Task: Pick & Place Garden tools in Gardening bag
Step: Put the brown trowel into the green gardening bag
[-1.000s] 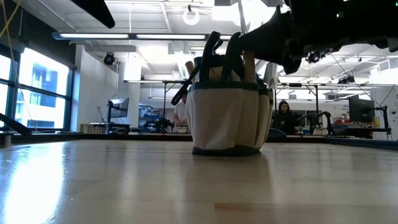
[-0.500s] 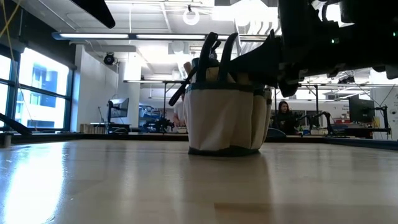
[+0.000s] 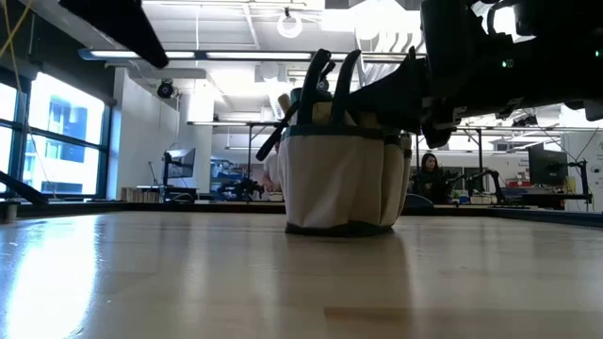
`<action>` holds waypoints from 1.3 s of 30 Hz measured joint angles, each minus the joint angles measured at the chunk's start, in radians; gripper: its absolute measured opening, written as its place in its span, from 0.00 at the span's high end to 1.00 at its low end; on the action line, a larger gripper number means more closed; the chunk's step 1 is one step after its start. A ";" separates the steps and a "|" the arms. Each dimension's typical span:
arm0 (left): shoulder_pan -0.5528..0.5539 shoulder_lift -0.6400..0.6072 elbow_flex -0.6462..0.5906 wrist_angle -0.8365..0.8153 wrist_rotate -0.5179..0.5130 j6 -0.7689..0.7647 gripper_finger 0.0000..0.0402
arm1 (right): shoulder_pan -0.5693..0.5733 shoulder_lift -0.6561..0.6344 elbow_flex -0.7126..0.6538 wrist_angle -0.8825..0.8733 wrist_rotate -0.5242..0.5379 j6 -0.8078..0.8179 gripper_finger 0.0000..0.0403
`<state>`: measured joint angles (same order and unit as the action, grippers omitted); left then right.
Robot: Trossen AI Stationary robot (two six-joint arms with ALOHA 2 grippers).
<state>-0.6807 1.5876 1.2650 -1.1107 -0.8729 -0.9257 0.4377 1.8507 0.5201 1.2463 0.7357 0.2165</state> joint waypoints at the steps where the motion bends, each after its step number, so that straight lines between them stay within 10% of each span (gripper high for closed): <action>1: 0.000 0.000 -0.012 0.015 0.000 0.000 0.43 | 0.000 0.000 0.000 0.000 0.000 0.000 0.86; 39: 0.000 0.000 -0.051 0.074 0.023 0.000 0.43 | 0.001 0.000 0.000 -0.093 -0.002 0.103 0.85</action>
<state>-0.6811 1.5879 1.2137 -1.0367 -0.8497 -0.9253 0.4385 1.8511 0.5201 1.1536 0.7336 0.3193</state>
